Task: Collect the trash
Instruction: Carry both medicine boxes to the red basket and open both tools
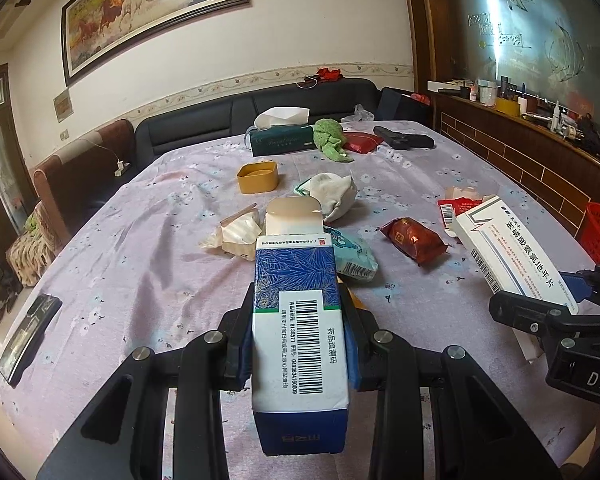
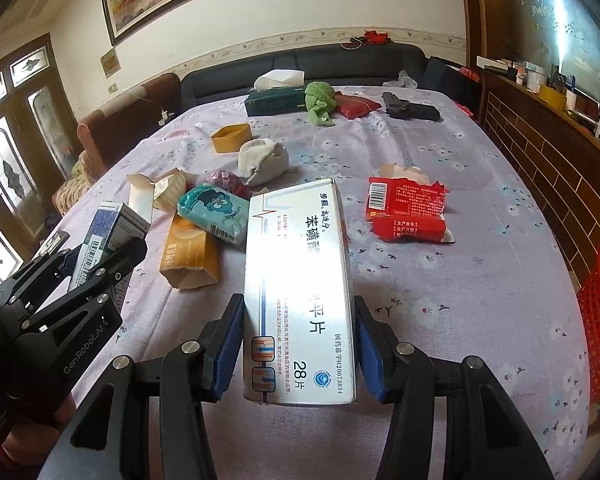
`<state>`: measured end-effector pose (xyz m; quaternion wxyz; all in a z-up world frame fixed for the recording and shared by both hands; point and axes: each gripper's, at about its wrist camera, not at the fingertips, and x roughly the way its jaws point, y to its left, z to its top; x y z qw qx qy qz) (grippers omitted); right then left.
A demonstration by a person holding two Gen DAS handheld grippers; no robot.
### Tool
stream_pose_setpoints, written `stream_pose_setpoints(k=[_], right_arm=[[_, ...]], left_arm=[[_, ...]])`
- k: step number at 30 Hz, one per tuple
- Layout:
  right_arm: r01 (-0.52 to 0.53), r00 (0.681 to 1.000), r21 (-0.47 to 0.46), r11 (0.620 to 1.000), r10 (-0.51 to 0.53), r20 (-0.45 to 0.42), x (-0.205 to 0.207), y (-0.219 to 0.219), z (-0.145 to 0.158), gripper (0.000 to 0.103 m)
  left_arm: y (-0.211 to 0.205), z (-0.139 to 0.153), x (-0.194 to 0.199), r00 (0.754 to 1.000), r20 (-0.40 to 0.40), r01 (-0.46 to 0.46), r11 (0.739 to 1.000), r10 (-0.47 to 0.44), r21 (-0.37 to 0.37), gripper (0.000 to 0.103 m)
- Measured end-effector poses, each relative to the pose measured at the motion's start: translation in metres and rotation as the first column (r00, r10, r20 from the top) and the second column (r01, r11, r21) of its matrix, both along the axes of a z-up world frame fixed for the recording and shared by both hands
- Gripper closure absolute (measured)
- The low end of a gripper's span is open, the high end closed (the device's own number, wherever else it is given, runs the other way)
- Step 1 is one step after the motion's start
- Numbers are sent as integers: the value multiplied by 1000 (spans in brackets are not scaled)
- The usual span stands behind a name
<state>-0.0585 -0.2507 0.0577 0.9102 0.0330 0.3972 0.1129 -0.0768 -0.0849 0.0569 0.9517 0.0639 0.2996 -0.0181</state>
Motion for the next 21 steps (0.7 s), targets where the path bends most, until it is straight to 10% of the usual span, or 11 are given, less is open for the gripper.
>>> stream_pose_setpoints(k=[21], right_arm=[[9,1000,5,1000,-9,2,-1,-2,2,47]], left_arm=[[-2,6,-5,1000,19,7,1000,-7,8,70]])
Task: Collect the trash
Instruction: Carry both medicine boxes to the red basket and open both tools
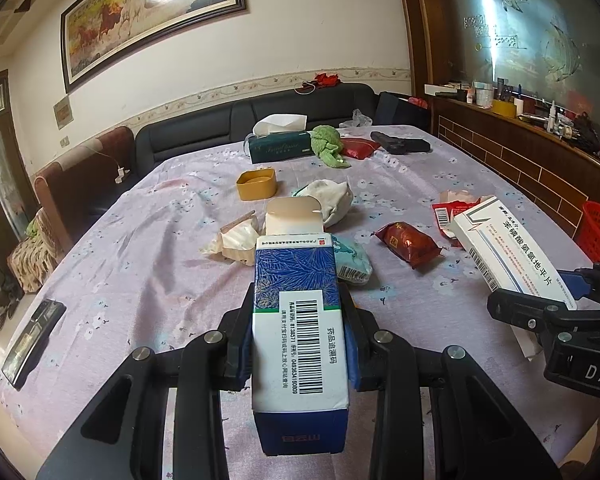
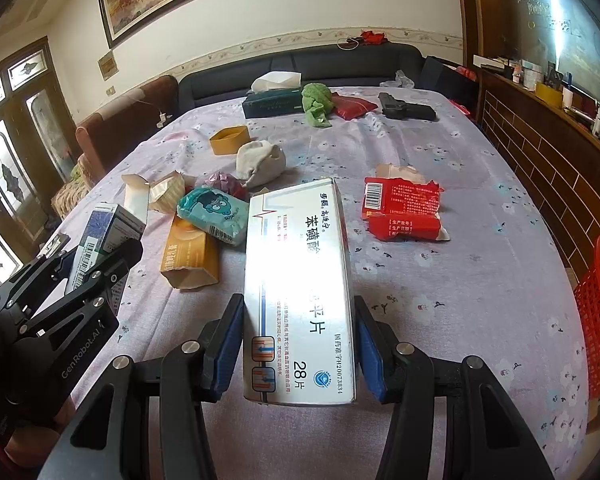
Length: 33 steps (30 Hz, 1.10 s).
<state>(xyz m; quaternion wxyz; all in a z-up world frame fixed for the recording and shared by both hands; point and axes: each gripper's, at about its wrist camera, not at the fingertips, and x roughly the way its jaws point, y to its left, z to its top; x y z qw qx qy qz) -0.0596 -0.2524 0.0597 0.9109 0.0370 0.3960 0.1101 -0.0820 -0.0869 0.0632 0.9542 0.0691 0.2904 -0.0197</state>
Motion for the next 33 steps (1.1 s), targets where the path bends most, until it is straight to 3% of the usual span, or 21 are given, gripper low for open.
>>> stream_pose_setpoints(k=[33], right_arm=[[74,996,64,995,-76,43,-24,-42,16,47]], left_arm=[[-37,19,-15,997,39,70,996,-72,51,70]])
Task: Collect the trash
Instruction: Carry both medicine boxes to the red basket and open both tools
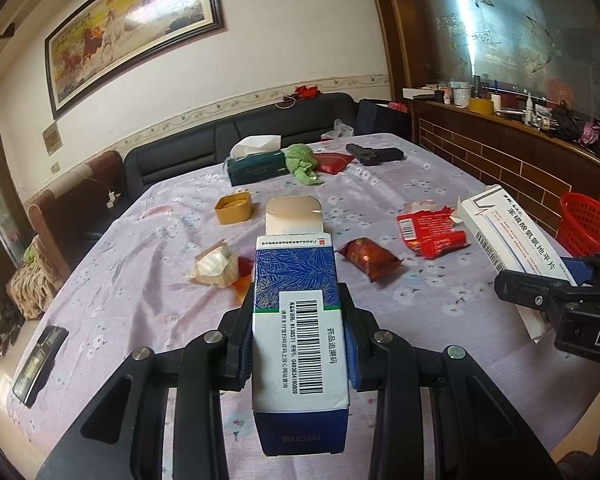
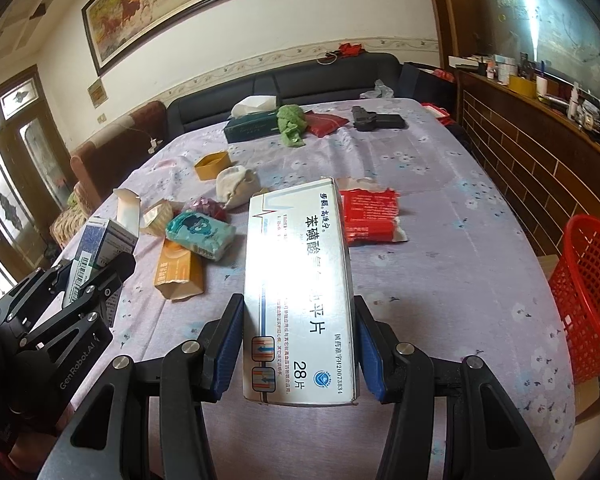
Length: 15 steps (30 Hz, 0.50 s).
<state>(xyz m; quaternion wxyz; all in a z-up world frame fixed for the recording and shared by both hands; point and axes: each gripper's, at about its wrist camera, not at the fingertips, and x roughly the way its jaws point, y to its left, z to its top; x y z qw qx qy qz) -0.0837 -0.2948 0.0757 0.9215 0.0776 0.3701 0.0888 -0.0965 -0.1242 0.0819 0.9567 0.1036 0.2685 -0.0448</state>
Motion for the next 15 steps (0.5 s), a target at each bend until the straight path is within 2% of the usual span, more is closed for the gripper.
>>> stream_pose_setpoints(k=[10,15], right_arm=[[92,996,41,995,-92,15,-7,-45,5,47],[170,985,70,983,-172,28,-11,-84,11,47]], left_arm=[[-40,3,8,996,-22,89,996,-88,19,70],[-79,13,14,974,-61,216,976,-216,-5,70]])
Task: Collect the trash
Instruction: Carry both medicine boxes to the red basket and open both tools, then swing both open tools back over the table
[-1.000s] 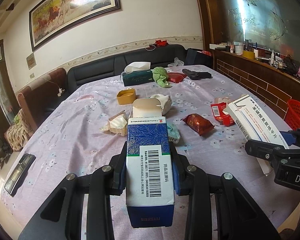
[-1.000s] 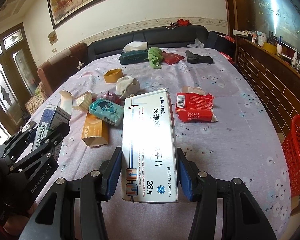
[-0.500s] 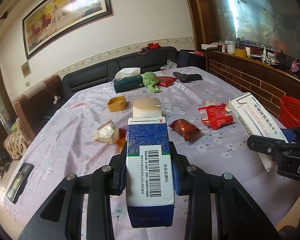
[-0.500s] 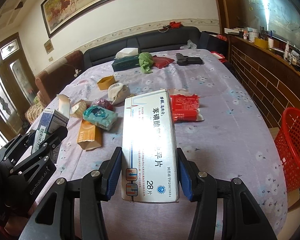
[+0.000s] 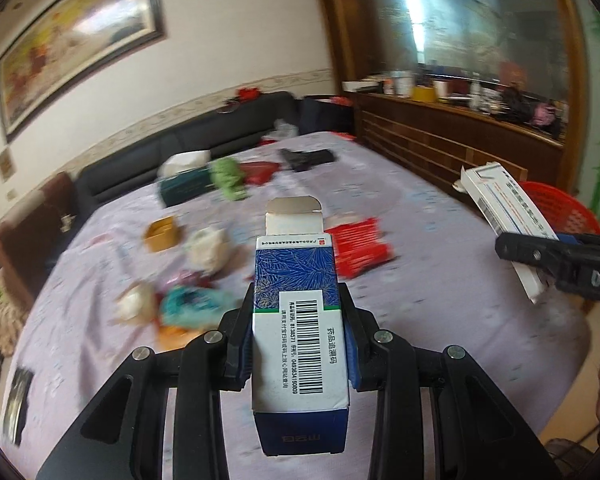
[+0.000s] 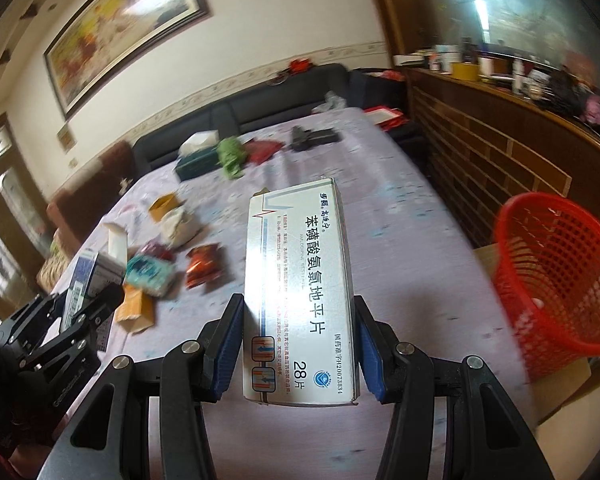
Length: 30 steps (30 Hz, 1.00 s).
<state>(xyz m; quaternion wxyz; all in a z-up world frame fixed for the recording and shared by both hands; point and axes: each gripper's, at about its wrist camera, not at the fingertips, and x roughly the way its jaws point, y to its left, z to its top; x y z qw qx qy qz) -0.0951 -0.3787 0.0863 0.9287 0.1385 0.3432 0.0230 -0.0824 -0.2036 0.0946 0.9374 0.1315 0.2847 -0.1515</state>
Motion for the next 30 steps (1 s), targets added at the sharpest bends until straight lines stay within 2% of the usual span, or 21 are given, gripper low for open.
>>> stream_pose_setpoints(k=[4,6,12,17,20,24,25,26,27,28,30], right_arm=[[108,994,27,994,-108,17,-13,-48,5,47],[169,985,38,985,-170,26,-23,-74,8,47],[350,935,60,935,-352,30,-54,-158,11,47],[426,903,71,902,-429,20,-65,-205,11,47],[452,891,95,887,-454,2,-64,-228,6,47],[460,887,128,879,-460,-32,-59,-251,-4,46],[463,886,126,877,-462,-40,-53,-254,-6,45],[467,884,121,876,-465,-47,-50,-258,-8,45],[467,884,118,876,-465,-47,-47,-262,-10,43],[468,884,117,876,-466,-50,-46,-265,-11,40],[485,875,117,867,-482,-54,-50,-272,-14,39]], left_arm=[[-37,5,2,992,-43,115,993,-116,-25,70],[-58,8,3,980,-72,181,982,-184,-46,70],[-130,13,6,915,-168,348,928,-367,-137,69],[-196,13,9,858,-208,441,881,-470,-171,69],[-230,10,14,828,-240,471,861,-507,-194,69],[-266,6,21,810,-246,491,845,-532,-210,68],[-275,4,25,807,-252,492,844,-534,-215,64],[-283,2,29,802,-261,490,842,-537,-226,50],[-286,1,31,802,-265,485,843,-535,-233,46],[-287,0,32,805,-265,481,845,-531,-235,46],[-287,-3,32,803,-272,479,846,-530,-233,46]])
